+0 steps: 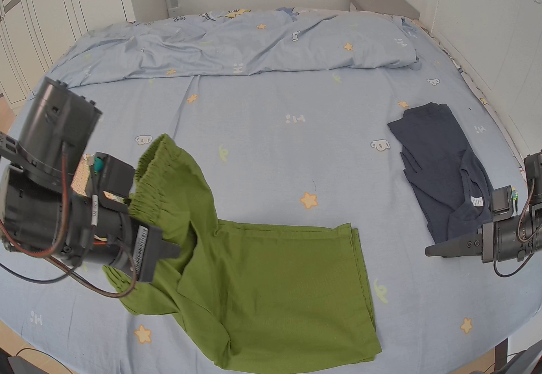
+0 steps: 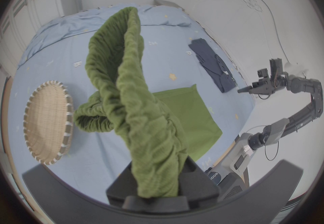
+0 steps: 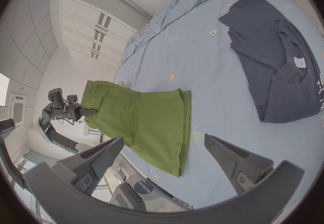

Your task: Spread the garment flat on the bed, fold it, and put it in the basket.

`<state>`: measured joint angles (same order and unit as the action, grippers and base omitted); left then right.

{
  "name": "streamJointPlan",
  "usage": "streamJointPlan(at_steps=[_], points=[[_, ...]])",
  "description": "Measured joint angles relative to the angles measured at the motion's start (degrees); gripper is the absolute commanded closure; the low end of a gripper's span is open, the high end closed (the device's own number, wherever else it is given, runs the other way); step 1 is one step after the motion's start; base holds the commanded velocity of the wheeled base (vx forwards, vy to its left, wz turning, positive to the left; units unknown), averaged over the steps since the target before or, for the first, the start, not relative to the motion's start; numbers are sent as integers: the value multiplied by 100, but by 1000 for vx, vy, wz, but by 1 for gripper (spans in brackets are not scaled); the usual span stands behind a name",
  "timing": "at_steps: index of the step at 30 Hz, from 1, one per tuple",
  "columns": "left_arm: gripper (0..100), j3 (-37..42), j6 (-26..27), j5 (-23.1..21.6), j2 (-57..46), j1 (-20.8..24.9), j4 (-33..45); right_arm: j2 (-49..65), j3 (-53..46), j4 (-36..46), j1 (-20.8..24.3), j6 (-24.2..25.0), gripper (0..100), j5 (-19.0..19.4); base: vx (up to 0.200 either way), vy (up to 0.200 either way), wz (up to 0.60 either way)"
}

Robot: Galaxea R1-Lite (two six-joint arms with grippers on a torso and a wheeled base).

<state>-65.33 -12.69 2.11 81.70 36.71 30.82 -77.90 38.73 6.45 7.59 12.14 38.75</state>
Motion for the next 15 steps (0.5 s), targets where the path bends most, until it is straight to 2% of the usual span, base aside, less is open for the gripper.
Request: streamJointPlan(at_steps=[15], points=[[100, -90, -55, 23, 967, 1313, -980, -21, -54, -55, 1, -10, 0, -11, 0, 0, 0]])
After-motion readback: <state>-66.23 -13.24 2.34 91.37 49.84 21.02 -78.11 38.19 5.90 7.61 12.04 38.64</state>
